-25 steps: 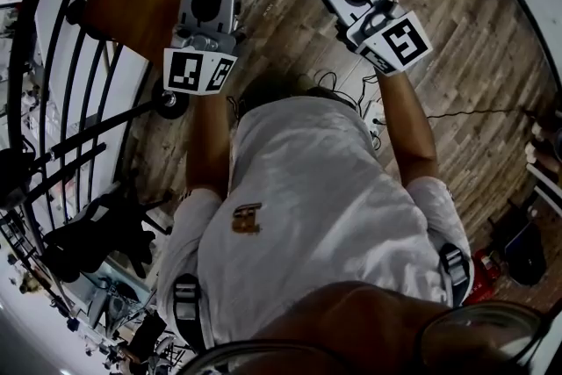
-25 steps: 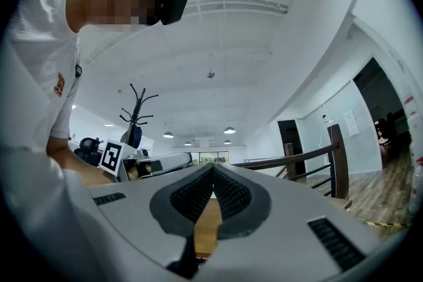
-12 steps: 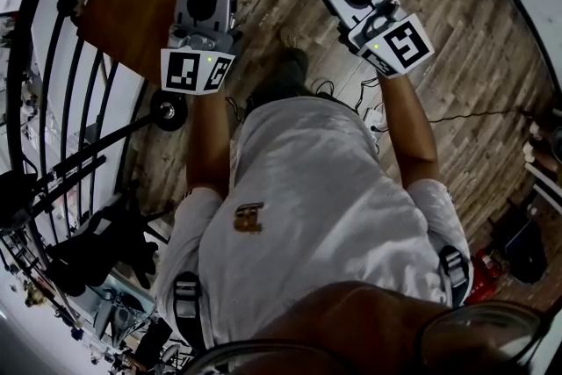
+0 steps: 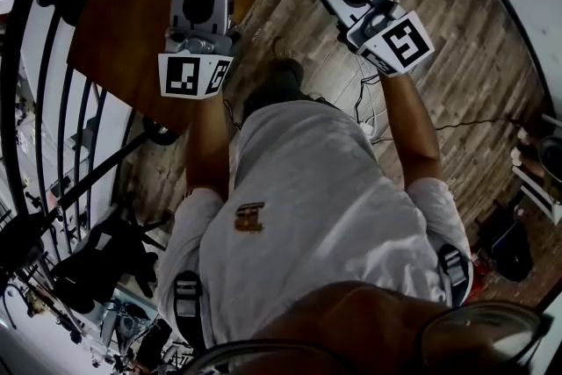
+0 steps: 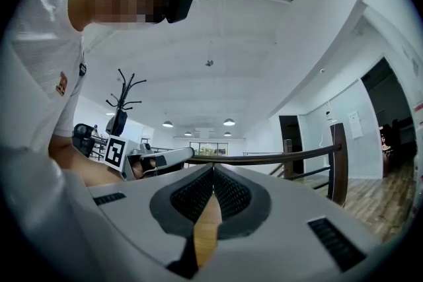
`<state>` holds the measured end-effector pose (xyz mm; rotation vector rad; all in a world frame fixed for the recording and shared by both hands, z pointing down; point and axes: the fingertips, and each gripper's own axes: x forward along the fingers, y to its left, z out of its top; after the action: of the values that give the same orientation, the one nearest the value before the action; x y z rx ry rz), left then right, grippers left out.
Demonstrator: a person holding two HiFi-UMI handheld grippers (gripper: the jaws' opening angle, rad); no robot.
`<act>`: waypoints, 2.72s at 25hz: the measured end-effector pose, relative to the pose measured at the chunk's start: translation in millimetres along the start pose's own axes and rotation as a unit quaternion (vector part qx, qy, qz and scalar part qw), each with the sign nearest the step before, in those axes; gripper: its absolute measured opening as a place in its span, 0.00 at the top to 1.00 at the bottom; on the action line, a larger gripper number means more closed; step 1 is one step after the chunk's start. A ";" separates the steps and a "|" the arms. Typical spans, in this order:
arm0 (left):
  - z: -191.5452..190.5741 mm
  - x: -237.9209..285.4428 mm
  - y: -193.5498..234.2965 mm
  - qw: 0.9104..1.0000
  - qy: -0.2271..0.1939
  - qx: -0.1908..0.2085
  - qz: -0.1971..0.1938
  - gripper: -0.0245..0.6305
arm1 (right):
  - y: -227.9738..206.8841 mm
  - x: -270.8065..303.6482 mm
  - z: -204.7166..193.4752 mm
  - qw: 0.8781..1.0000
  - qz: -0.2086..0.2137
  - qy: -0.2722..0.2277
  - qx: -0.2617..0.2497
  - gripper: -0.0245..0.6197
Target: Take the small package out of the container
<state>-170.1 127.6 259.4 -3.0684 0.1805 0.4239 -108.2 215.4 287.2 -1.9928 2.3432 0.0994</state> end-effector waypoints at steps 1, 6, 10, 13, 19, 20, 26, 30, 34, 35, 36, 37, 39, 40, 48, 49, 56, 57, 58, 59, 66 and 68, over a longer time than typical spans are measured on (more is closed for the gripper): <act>-4.2 10.4 9.6 1.000 0.000 0.001 0.002 0.93 | -11.6 10.6 -1.8 1.000 0.004 0.003 0.000 0.91; -21.2 54.0 60.9 1.000 0.000 0.002 0.008 0.93 | -61.1 70.0 -6.3 1.000 0.019 0.009 -0.003 0.91; -32.8 82.8 103.9 1.000 -0.002 -0.004 0.016 0.93 | -92.2 117.7 -10.8 0.999 0.035 0.015 -0.003 0.91; -40.7 101.8 126.9 1.000 -0.001 -0.008 0.019 0.93 | -113.0 144.3 -13.9 0.999 0.046 0.019 -0.003 0.91; -47.4 119.9 160.3 1.000 -0.002 -0.011 0.024 0.93 | -136.8 181.0 -19.0 0.998 0.058 0.030 -0.008 0.91; -48.3 120.8 164.1 1.000 -0.002 -0.012 0.026 0.93 | -138.5 185.0 -20.4 0.998 0.060 0.032 -0.009 0.91; -54.5 125.0 179.4 0.999 -0.001 -0.009 0.035 0.93 | -148.8 207.1 -26.5 0.996 0.080 0.040 -0.016 0.91; -60.9 128.4 188.8 0.999 0.003 -0.008 0.051 0.93 | -156.5 221.0 -35.3 0.993 0.101 0.047 -0.022 0.91; -61.2 137.2 200.8 0.998 0.005 -0.006 0.070 0.93 | -170.6 239.7 -35.6 0.991 0.125 0.047 -0.024 0.91; -62.2 141.1 204.4 0.997 0.006 -0.003 0.076 0.93 | -176.1 245.2 -36.2 0.990 0.133 0.047 -0.025 0.91; -63.8 145.6 208.2 0.997 0.007 -0.001 0.083 0.93 | -182.2 250.4 -37.2 0.988 0.141 0.048 -0.026 0.91; -65.9 150.5 212.1 0.996 0.008 0.002 0.091 0.93 | -188.7 255.3 -38.4 0.987 0.150 0.049 -0.027 0.91; -69.8 161.9 219.9 0.994 0.011 0.006 0.108 0.93 | -202.4 264.4 -39.4 0.984 0.169 0.050 -0.033 0.91; -71.6 168.3 223.9 0.993 0.013 0.008 0.116 0.93 | -209.6 269.0 -39.2 0.982 0.178 0.050 -0.036 0.91; -93.7 219.5 257.9 0.983 0.026 0.029 0.177 0.93 | -265.7 308.4 -49.0 0.965 0.253 0.050 -0.044 0.91; -97.7 226.0 260.1 0.982 0.028 0.032 0.186 0.93 | -271.9 312.3 -49.2 0.963 0.264 0.043 -0.043 0.91; -124.0 255.4 280.2 0.969 0.045 0.044 0.241 0.93 | -305.0 338.1 -69.3 0.939 0.338 0.045 -0.046 0.91; -127.2 257.4 283.2 0.967 0.048 0.045 0.248 0.93 | -308.1 341.6 -73.8 0.935 0.349 0.050 -0.048 0.91; -130.5 259.5 285.8 0.964 0.052 0.047 0.255 0.93 | -311.2 344.3 -78.4 0.930 0.360 0.055 -0.051 0.91; -133.8 261.7 287.5 0.962 0.054 0.048 0.263 0.93 | -314.5 346.0 -83.1 0.925 0.371 0.059 -0.053 0.91; -155.3 268.5 302.0 0.947 0.070 0.052 0.308 0.93 | -327.8 356.2 -111.9 0.900 0.421 0.097 -0.058 0.91; -158.2 262.4 309.1 0.945 0.076 0.050 0.315 0.93 | -321.6 363.5 -117.1 0.896 0.427 0.109 -0.058 0.91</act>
<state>85.9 -216.5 333.2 -2.8705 1.1608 0.1765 150.1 -204.1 368.4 -0.8768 3.2370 0.0548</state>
